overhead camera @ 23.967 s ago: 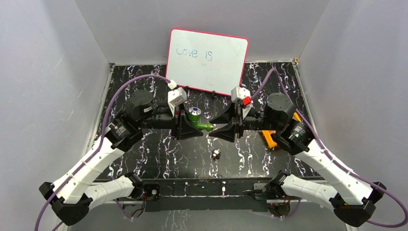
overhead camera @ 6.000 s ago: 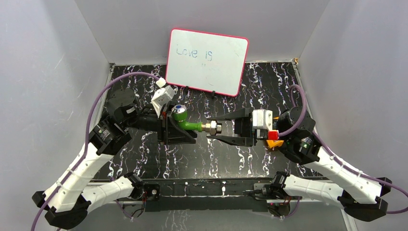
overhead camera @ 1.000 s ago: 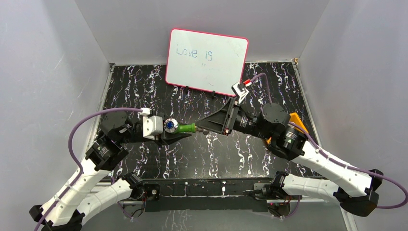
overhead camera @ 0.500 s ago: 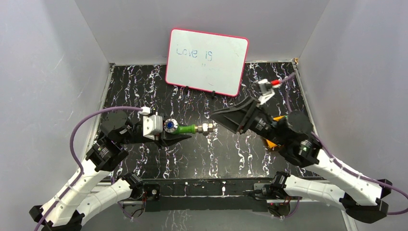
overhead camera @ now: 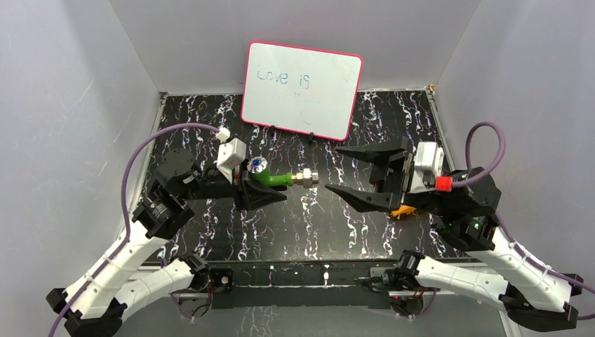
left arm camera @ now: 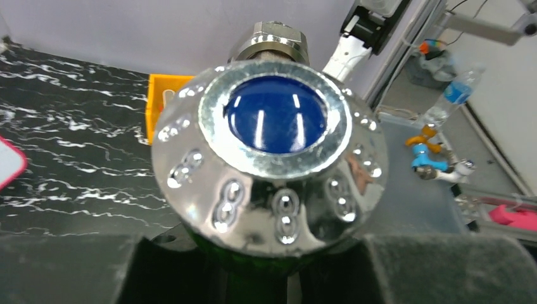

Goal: Install the water faucets
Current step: Install the water faucet onto the adaptor, then screw the water faucet onto the adaptor.

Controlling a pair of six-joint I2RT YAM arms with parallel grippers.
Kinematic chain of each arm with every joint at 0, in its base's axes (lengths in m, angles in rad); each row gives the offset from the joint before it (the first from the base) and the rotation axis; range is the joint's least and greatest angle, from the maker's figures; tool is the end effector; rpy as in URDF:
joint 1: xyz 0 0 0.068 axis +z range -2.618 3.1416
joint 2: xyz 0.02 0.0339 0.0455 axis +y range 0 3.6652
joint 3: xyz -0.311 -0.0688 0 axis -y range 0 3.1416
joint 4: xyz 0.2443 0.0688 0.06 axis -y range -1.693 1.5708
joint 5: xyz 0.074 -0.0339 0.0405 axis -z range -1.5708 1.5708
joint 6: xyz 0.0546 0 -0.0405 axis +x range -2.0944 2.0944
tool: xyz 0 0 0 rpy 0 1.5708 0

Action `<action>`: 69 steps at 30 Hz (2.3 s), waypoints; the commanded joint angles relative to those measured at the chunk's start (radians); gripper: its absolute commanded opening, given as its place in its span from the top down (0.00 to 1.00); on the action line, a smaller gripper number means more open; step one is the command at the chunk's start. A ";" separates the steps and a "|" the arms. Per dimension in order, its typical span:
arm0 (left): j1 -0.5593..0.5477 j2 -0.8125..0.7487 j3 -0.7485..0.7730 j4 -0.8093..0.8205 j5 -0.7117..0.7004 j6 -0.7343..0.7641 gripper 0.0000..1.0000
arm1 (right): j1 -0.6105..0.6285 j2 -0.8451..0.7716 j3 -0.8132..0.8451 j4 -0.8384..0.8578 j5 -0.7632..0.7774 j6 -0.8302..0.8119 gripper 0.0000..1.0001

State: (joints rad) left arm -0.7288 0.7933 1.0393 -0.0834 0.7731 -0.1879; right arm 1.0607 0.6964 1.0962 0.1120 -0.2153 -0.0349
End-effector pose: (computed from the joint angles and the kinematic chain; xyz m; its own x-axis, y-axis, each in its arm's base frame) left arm 0.0759 -0.1189 0.4711 -0.0664 -0.1199 -0.9906 0.9959 0.0535 -0.0733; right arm 0.0358 0.0878 0.5257 0.2719 0.4162 -0.8677 -0.9346 0.3292 -0.1350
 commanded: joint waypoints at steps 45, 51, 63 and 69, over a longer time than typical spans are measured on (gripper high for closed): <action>-0.003 0.058 0.089 0.118 0.118 -0.255 1.00 | 0.001 0.152 0.161 -0.341 -0.236 -0.637 0.32; -0.003 0.058 0.094 0.118 0.121 -0.254 1.00 | 0.001 0.156 0.161 -0.345 -0.237 -0.634 0.34; -0.003 0.060 0.098 0.118 0.125 -0.249 1.00 | 0.000 0.157 0.154 -0.341 -0.240 -0.627 0.44; -0.003 0.064 0.097 0.119 0.132 -0.241 1.00 | 0.001 0.160 0.150 -0.324 -0.250 -0.599 0.60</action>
State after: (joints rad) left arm -0.7288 0.8635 1.0782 -0.0383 0.8799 -0.4309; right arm 1.0607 0.8593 1.2472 -0.2657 -0.4591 -0.6651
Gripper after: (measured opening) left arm 0.249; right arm 0.548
